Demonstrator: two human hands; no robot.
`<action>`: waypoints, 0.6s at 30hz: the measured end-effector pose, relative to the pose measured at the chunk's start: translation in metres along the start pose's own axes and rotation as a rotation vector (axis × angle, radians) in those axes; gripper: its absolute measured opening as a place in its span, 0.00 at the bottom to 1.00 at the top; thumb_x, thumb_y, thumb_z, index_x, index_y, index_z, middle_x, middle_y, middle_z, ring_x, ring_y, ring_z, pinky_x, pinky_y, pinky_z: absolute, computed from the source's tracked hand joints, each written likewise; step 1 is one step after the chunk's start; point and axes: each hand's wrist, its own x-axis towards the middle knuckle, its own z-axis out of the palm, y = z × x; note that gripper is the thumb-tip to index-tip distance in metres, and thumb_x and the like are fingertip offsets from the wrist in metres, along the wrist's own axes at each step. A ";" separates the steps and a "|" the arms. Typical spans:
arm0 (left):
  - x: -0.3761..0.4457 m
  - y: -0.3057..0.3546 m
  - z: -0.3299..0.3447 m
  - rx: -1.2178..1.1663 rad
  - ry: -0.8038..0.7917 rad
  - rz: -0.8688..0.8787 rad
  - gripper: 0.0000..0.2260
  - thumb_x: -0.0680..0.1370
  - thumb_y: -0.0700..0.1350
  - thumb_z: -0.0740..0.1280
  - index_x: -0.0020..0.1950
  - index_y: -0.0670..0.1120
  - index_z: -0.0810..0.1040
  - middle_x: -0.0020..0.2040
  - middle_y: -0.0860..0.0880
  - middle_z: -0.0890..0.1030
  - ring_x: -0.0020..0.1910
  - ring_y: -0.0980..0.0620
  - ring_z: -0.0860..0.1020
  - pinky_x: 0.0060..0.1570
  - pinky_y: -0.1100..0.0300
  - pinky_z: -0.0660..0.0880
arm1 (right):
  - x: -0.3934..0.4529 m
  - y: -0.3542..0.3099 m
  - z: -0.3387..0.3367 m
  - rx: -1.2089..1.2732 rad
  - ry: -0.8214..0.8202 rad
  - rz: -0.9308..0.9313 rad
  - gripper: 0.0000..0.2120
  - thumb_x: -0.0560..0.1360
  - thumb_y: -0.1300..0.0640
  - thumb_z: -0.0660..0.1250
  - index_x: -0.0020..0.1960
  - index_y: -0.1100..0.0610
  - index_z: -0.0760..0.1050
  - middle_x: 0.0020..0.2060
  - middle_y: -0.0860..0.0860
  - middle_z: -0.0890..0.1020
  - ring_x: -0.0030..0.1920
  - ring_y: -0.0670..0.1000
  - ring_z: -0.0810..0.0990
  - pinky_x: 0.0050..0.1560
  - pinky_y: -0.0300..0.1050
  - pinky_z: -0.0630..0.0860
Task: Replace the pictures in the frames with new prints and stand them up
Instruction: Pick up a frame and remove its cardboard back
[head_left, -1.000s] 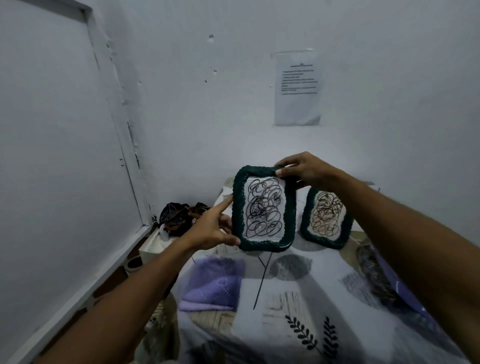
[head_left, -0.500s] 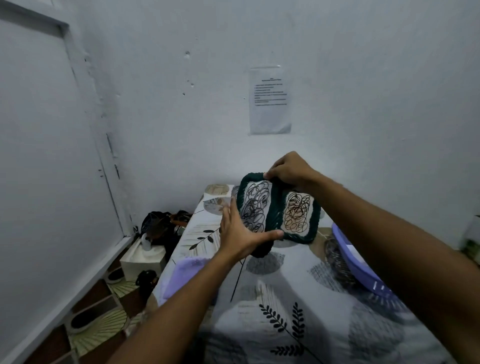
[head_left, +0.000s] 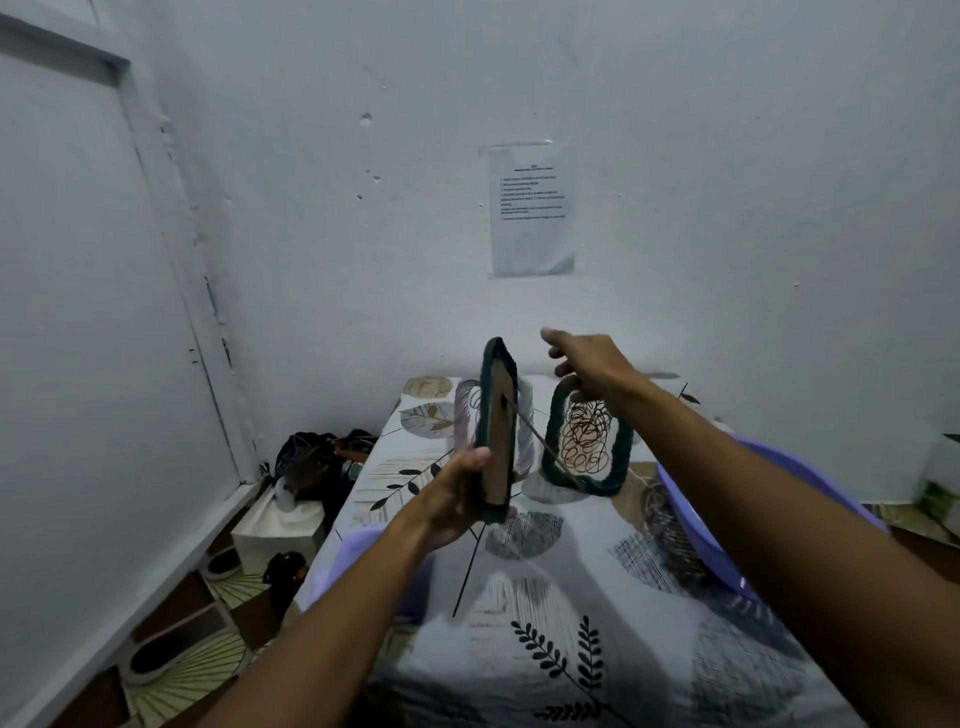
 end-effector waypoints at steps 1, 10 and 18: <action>-0.002 0.000 -0.001 -0.139 -0.051 -0.018 0.50 0.55 0.60 0.81 0.70 0.40 0.67 0.60 0.38 0.74 0.59 0.42 0.75 0.62 0.34 0.68 | 0.002 0.008 0.000 0.037 -0.038 0.031 0.24 0.77 0.42 0.63 0.59 0.61 0.76 0.51 0.58 0.79 0.44 0.56 0.77 0.40 0.47 0.74; -0.007 -0.002 -0.004 -0.552 -0.519 0.032 0.53 0.63 0.66 0.73 0.78 0.43 0.55 0.76 0.35 0.55 0.76 0.31 0.45 0.70 0.29 0.47 | -0.001 0.041 0.020 0.469 -0.318 0.121 0.11 0.81 0.53 0.60 0.52 0.60 0.75 0.47 0.57 0.79 0.49 0.55 0.77 0.52 0.51 0.76; -0.011 0.000 -0.009 -0.560 -0.339 0.026 0.48 0.58 0.61 0.79 0.71 0.39 0.70 0.69 0.34 0.70 0.66 0.33 0.70 0.69 0.31 0.57 | -0.001 0.047 0.024 0.489 -0.221 0.102 0.04 0.77 0.62 0.64 0.46 0.60 0.77 0.39 0.55 0.79 0.39 0.52 0.75 0.34 0.43 0.72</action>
